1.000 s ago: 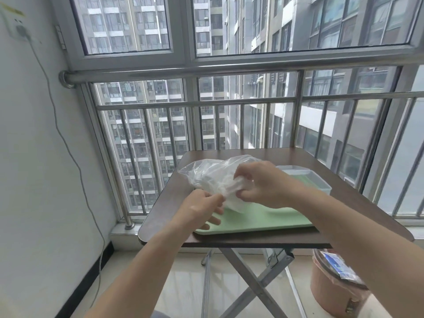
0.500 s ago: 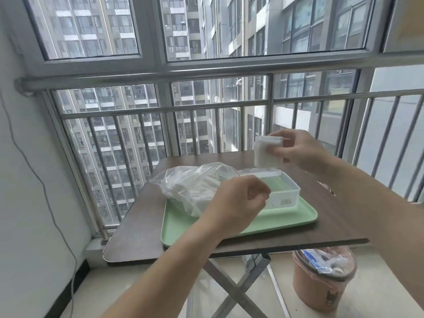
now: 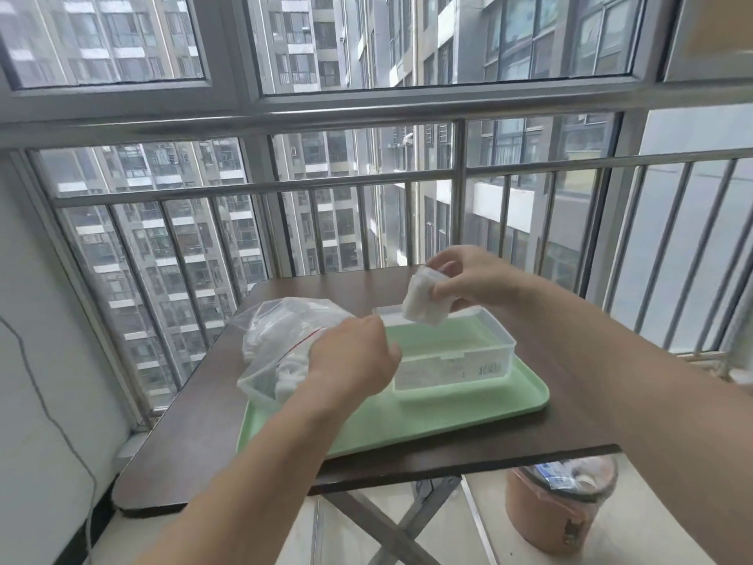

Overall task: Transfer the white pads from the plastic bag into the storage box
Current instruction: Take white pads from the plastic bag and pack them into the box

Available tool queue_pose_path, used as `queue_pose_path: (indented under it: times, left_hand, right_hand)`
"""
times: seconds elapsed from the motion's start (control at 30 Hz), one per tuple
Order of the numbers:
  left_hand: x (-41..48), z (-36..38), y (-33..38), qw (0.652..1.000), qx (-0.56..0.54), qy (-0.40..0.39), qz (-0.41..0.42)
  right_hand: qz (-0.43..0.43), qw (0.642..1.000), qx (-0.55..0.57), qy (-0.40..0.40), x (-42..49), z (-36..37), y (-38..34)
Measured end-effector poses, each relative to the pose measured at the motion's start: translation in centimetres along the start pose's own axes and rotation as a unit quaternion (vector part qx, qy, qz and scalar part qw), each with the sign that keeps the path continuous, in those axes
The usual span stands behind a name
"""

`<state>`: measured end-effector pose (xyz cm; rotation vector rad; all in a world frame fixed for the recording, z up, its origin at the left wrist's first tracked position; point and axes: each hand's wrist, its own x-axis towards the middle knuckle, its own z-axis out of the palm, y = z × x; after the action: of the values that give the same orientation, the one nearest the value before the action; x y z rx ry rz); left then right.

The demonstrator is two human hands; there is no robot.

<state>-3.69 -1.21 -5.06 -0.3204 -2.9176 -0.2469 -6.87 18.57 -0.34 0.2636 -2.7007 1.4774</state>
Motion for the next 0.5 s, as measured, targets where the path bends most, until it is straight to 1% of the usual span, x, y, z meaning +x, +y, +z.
queue_pose_path:
  times: [0.07,0.13,0.2,0.33,0.5]
  left_hand:
    - [1.0,0.5,-0.7,0.996,-0.064,-0.06,-0.022]
    - [1.8,1.3,-1.1,0.976,-0.182,-0.114,-0.036]
    - [2.1,1.7,-1.2,0.955,-0.261,-0.137,-0.04]
    - [2.2,1.8,-1.2,0.95,-0.278,-0.142,-0.028]
    - [2.2,2.2,-1.6,0.937,-0.314,-0.149,-0.025]
  right_hand:
    - [-0.011,0.997,-0.065,-0.025,0.6,0.6,0.1]
    - [-0.021,0.991,-0.129,-0.035,1.1,1.1,0.3]
    - [-0.034,0.985,-0.168,-0.033,1.6,1.4,0.4]
    - [-0.035,0.974,-0.217,-0.051,2.1,1.8,0.5]
    - [-0.042,0.942,-0.318,-0.099,2.7,2.5,-0.1]
